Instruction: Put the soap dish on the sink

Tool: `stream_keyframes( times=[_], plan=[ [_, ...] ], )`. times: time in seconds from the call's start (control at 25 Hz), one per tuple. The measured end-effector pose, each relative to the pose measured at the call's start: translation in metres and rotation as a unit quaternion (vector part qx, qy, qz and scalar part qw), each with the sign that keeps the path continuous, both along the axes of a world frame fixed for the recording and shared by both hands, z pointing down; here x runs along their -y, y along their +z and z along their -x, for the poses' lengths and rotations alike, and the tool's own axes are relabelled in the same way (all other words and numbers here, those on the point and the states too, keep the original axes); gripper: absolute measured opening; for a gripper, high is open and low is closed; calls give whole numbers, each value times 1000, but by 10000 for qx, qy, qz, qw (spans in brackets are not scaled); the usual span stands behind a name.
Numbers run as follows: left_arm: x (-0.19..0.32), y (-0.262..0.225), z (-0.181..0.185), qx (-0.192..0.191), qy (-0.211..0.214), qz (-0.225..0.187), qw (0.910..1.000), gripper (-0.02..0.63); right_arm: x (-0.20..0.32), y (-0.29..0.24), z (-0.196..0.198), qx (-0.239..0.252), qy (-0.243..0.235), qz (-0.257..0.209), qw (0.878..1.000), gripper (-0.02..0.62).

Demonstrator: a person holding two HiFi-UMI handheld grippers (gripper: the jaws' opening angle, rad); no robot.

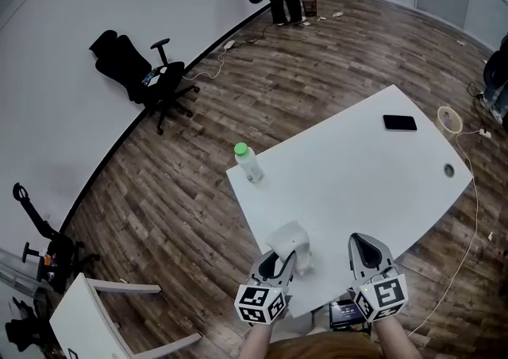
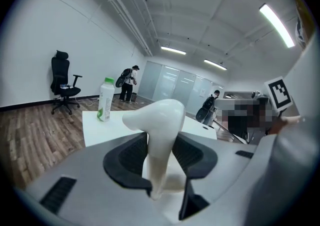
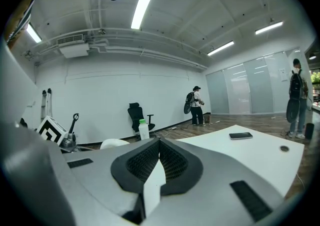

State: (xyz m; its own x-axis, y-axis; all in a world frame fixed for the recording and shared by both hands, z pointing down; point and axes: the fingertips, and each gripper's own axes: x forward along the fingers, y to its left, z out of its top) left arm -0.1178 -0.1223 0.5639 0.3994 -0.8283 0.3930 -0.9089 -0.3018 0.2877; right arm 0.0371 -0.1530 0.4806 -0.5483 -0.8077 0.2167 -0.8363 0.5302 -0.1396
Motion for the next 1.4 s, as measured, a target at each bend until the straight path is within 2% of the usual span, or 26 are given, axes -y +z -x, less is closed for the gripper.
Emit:
stream_keyframes(
  times=[0.24,0.68,1.04,1.4],
  plan=[
    [3,18,0,-212,-86,334,9992,160,-3,8,5,-17,-55,95,9999,9],
    [2,44,3,-375,-106,828,9958,160,-1,31,4,-120,-31,402,9991,9],
    [5,52,6,-433,-114,937,9946,160,6,58,3,-338,-6,724,9968,9],
    [6,60,6,-682,-127,1101,9915,160,10,79,3,-484,13,994,9939,9]
  ],
)
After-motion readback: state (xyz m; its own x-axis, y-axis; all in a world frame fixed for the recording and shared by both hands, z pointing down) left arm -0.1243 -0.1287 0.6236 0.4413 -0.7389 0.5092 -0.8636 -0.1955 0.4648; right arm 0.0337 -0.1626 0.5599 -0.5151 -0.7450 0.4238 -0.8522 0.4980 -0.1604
